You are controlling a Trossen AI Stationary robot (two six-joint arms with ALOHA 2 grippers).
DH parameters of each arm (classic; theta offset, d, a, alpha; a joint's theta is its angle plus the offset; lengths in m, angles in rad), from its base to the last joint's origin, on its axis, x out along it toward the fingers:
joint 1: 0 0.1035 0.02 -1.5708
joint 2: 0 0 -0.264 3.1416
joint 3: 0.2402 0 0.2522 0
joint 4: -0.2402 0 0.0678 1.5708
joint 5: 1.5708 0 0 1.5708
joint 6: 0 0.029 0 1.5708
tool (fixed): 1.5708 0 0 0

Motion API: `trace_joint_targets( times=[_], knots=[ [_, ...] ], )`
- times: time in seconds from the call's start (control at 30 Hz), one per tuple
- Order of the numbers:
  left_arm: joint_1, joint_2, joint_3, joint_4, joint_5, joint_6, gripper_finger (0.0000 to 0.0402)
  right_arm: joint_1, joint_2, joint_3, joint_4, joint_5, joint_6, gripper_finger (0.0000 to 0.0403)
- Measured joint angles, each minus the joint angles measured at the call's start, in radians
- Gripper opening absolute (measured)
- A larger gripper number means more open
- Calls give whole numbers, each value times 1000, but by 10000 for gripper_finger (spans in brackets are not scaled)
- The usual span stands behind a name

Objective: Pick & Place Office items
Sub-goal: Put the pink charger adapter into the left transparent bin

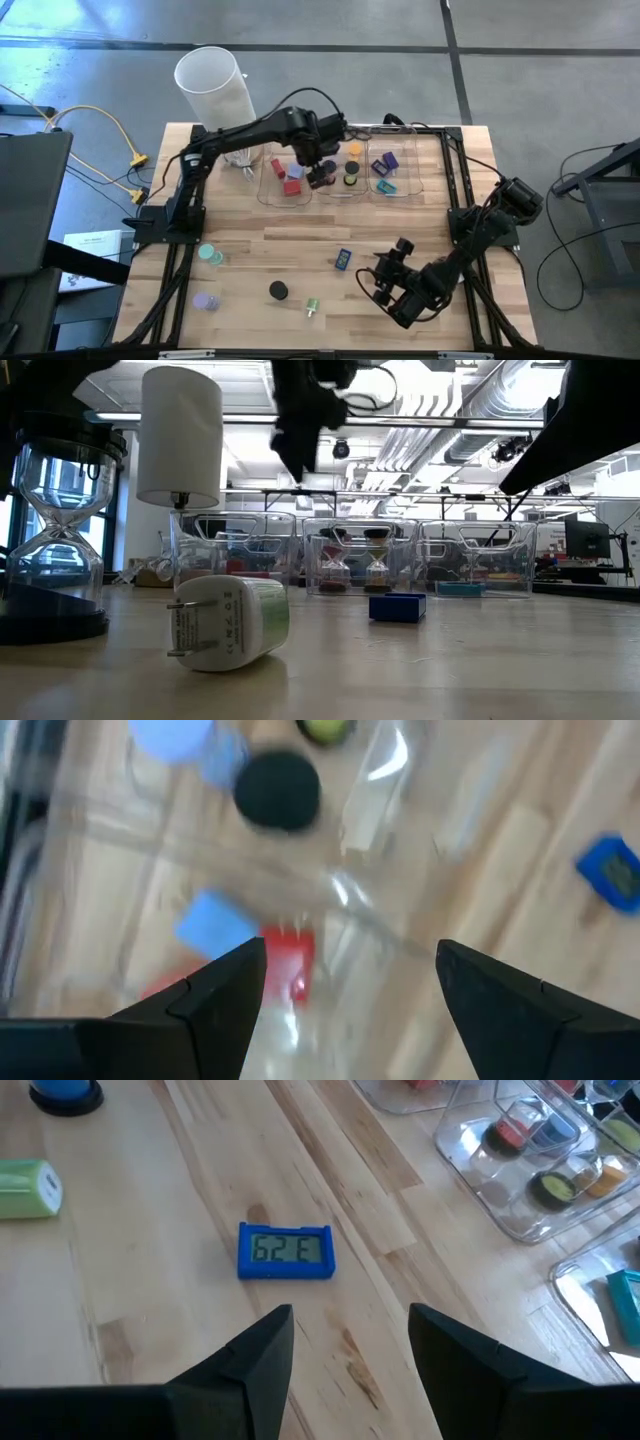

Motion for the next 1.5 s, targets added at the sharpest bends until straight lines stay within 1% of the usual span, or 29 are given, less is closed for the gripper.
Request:
trace_joint_targets(
  times=[0.2,0.37,0.5,0.77,0.9,0.97,1.0,1.17,1.27,1.4,1.5],
  knots=[
    [-81,-71,0,-156,0,-82,285,4,0,0,2,0,0,188],
    [-163,-109,0,-155,36,-95,285,4,0,0,8,0,6,188],
    [-226,-111,-2,-153,58,-90,285,4,0,0,28,-13,6,188],
    [-339,-103,-2,-154,59,-90,285,4,-18,0,37,-111,12,188],
    [-388,-104,-2,-153,60,-90,285,4,-51,0,7,-156,59,188],
    [-410,-104,-2,-154,60,-87,285,3,-64,0,-12,-209,89,188],
    [-421,-104,-2,-154,60,-87,285,3,-70,0,-23,-253,105,188],
    [-467,-104,-2,-154,60,-67,285,3,-94,0,-99,-580,198,188],
    [-491,-104,-2,-154,60,-42,285,3,-102,0,-144,-731,250,188],
    [-512,-104,-2,-154,60,-30,285,6,-102,0,-169,-868,300,188],
    [-521,-104,-2,-154,60,-30,285,27,-102,0,-172,-907,345,188]
  ],
)
